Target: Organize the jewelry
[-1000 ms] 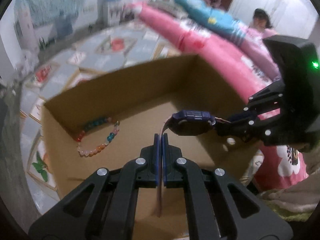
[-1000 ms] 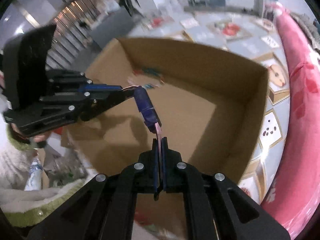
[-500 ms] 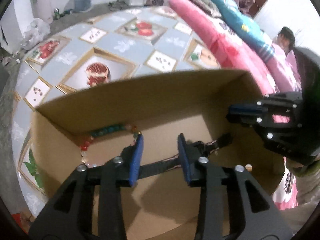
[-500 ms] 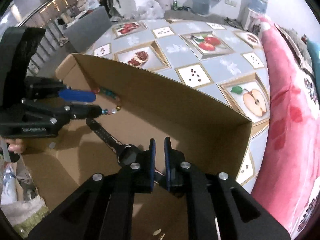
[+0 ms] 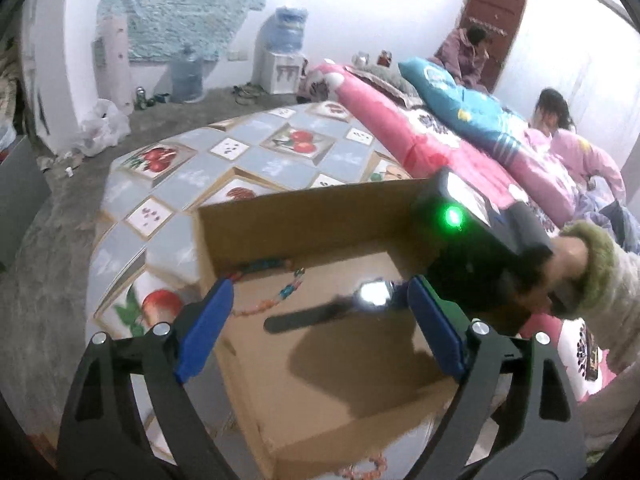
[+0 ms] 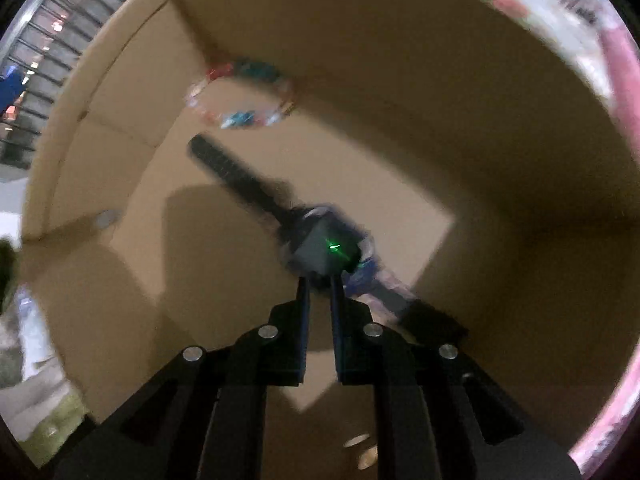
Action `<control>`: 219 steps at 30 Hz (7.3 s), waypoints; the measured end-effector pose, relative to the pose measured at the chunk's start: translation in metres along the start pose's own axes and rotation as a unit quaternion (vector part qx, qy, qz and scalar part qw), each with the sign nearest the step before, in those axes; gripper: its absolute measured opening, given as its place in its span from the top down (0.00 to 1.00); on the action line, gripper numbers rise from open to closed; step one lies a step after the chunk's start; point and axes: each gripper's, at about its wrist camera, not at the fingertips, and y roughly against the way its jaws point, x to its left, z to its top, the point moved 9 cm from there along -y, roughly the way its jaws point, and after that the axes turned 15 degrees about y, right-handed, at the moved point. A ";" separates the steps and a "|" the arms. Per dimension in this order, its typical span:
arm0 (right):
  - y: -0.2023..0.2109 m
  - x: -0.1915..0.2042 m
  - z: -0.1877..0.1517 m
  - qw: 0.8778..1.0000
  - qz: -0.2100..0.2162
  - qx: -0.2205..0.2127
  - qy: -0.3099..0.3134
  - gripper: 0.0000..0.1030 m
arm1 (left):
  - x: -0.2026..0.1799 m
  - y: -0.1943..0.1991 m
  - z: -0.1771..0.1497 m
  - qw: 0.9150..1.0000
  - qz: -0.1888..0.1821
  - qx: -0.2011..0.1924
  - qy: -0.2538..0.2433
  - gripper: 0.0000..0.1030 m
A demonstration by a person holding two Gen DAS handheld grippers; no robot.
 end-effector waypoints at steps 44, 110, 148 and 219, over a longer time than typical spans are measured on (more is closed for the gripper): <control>0.022 -0.059 0.017 0.998 0.017 -0.007 -0.062 0.71 | 0.040 0.053 -0.126 0.998 -0.004 -0.035 0.056 0.13; 0.008 0.115 -0.169 0.926 -0.221 -0.281 -0.119 0.06 | 0.108 -0.024 -0.180 0.974 0.206 0.045 0.083 0.07; 0.002 0.125 -0.176 0.926 -0.233 -0.276 -0.112 0.06 | 0.108 -0.030 -0.178 0.975 0.201 0.058 0.075 0.07; 0.035 0.108 -0.179 0.916 -0.069 -0.368 -0.142 0.54 | -0.064 -0.072 -0.201 0.978 0.032 0.030 -0.203 0.75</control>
